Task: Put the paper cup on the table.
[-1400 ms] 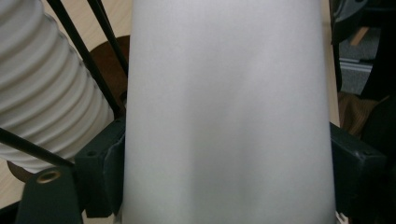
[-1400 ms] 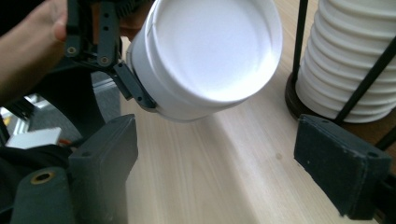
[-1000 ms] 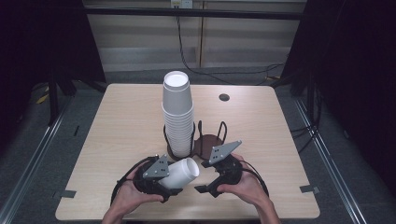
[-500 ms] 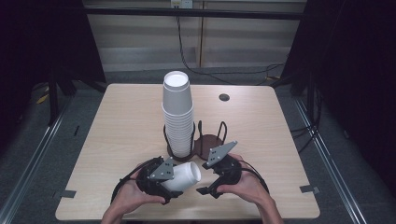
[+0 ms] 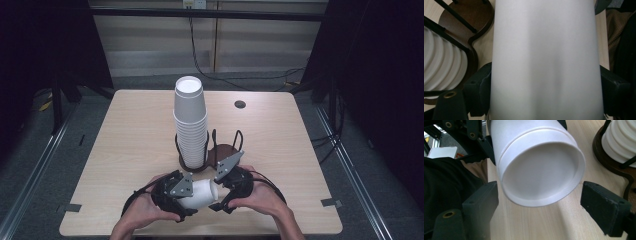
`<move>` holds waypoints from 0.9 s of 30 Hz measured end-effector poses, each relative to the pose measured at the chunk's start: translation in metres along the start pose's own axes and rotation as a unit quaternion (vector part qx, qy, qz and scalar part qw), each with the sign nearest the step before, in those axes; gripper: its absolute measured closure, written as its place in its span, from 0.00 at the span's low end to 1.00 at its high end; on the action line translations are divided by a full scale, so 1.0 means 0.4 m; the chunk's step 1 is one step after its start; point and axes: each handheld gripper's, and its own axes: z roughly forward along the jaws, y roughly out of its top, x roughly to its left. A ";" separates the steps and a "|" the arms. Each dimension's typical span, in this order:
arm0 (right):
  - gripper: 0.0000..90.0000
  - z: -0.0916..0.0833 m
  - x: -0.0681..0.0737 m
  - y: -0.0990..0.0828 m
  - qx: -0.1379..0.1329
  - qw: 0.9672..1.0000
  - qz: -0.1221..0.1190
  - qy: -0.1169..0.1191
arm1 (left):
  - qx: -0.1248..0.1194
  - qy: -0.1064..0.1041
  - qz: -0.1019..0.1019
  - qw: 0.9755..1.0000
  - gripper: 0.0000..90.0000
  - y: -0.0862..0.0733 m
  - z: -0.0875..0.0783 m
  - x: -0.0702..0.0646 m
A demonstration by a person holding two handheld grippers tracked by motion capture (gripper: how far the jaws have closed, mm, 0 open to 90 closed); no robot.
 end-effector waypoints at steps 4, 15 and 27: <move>0.16 0.003 0.002 0.002 0.006 1.000 -0.003 0.005 | 0.006 -0.004 0.009 1.000 0.18 0.007 0.004 -0.001; 0.17 0.014 0.006 0.030 0.020 0.999 -0.016 0.025 | 0.008 -0.013 0.016 1.000 0.18 0.022 0.011 -0.008; 0.24 0.023 0.010 0.032 0.031 0.999 -0.019 0.032 | 0.007 -0.018 0.015 1.000 0.19 0.027 0.021 -0.013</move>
